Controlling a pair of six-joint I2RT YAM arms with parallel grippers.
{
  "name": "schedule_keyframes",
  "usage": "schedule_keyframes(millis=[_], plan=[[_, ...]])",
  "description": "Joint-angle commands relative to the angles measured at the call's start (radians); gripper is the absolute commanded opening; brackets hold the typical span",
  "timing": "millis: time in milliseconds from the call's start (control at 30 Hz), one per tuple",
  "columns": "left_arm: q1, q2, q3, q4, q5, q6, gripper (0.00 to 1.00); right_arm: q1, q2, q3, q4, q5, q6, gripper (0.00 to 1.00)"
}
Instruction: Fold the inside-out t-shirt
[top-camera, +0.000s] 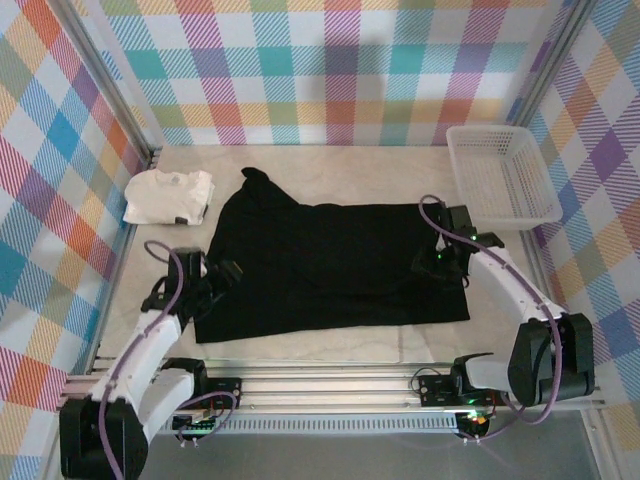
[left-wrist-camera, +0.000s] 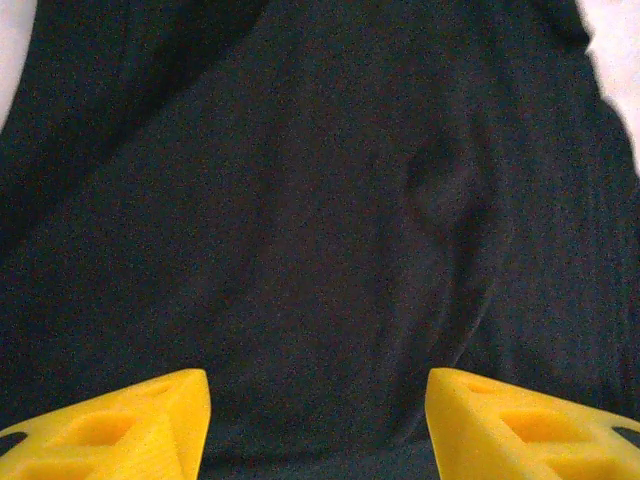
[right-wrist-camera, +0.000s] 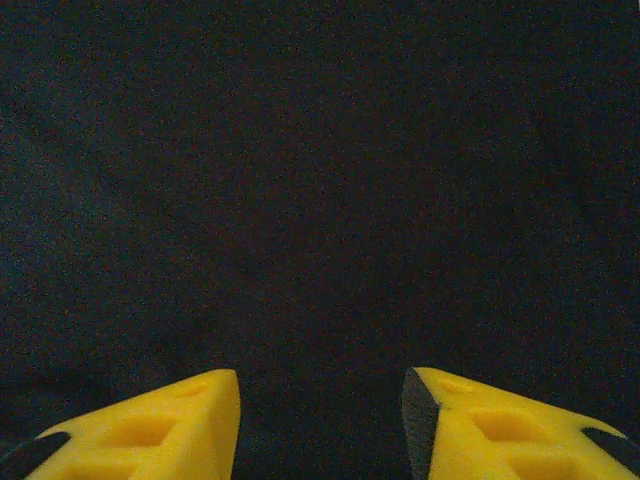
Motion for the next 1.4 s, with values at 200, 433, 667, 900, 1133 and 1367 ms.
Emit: schedule_keyframes(millis=[200, 433, 667, 900, 1133, 1367], plan=[[-0.006, 0.465, 0.339, 0.261, -0.066, 0.055, 0.60, -0.055, 0.526, 0.467, 0.120, 0.201, -0.138, 0.64], [-0.015, 0.550, 0.402, 0.248, -0.036, 0.069, 0.60, -0.091, 0.787, 0.723, 0.055, 0.235, -0.170, 0.64], [-0.019, 0.567, 0.402, 0.231, -0.041, 0.096, 0.60, -0.122, 0.920, 0.881, -0.028, 0.249, -0.198, 0.65], [-0.019, 0.587, 0.420, 0.222, -0.037, 0.113, 0.60, -0.135, 1.012, 0.980, -0.104, 0.225, -0.207, 0.65], [-0.019, 0.605, 0.447, 0.211, -0.049, 0.130, 0.61, -0.138, 1.081, 1.055, -0.162, 0.179, -0.212, 0.59], [-0.018, 0.672, 0.524, 0.204, -0.068, 0.140, 0.61, -0.138, 1.115, 1.096, -0.177, 0.165, -0.226, 0.24]])
